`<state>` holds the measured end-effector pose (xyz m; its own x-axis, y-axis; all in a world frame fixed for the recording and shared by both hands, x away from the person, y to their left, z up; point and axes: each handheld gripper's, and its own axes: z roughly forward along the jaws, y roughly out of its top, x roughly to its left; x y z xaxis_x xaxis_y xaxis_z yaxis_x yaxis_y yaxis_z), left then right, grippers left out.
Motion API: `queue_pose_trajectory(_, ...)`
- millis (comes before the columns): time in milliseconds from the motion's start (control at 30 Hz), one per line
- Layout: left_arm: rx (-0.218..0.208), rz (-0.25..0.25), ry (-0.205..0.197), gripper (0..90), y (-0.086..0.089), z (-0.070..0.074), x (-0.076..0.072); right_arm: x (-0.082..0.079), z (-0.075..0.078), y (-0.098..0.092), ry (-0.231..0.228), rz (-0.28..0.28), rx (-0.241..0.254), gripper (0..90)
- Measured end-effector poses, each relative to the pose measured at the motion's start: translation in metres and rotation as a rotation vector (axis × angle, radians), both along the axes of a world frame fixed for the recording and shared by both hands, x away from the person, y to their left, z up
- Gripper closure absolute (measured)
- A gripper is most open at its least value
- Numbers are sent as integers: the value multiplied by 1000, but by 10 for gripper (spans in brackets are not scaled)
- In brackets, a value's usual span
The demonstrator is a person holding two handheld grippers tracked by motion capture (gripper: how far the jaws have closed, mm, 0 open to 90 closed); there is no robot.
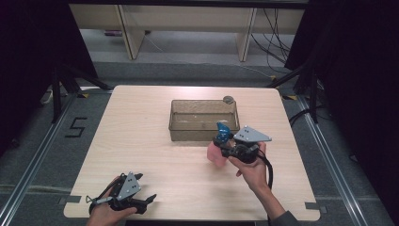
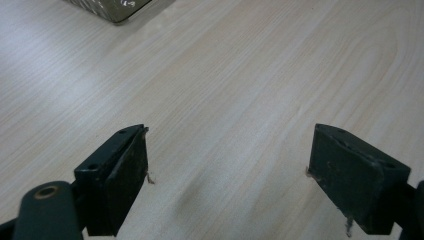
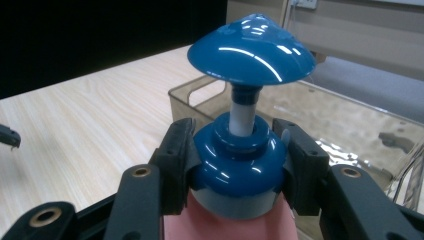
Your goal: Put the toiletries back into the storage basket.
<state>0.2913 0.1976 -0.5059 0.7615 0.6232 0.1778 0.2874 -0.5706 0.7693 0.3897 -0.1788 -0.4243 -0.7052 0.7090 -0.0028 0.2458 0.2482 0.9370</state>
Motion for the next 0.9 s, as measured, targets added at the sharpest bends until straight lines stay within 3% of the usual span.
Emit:
queue_pose_trajectory(100, 18, 0, -5, 155, 1, 0, 1, 3, 6, -1, -18, -12, 3, 537)
queue_pose_trajectory(133, 23, 2, -11, 155, 0, 0, 1, 5, 7, 0, -23, 9, 11, 537)
queue_pose_trajectory(233, 14, 6, -4, 155, 0, 0, 0, 7, 14, -2, -26, -4, -3, 537)
queue_pose_trajectory(367, 8, 1, 1, 155, 0, 0, 0, 12, 21, -6, -11, -26, 32, 537)
queue_pose_trajectory(400, 6, -2, 6, 155, 1, 1, 0, 13, 24, -8, -19, -39, 15, 537)
queue_pose_trajectory(567, 8, 2, 3, 155, 1, 1, 0, 18, 31, -9, -19, -45, 26, 537)
queue_pose_trajectory(733, 3, 14, -11, 155, 1, 1, 0, 22, 38, -10, -31, -52, -8, 537)
queue_pose_trajectory(767, 3, 5, -6, 155, 1, 1, 0, 23, 39, -8, -7, -53, 9, 537)
queue_pose_trajectory(900, -2, 6, -3, 155, 1, 1, 0, 29, 44, -10, -24, -55, 12, 537)
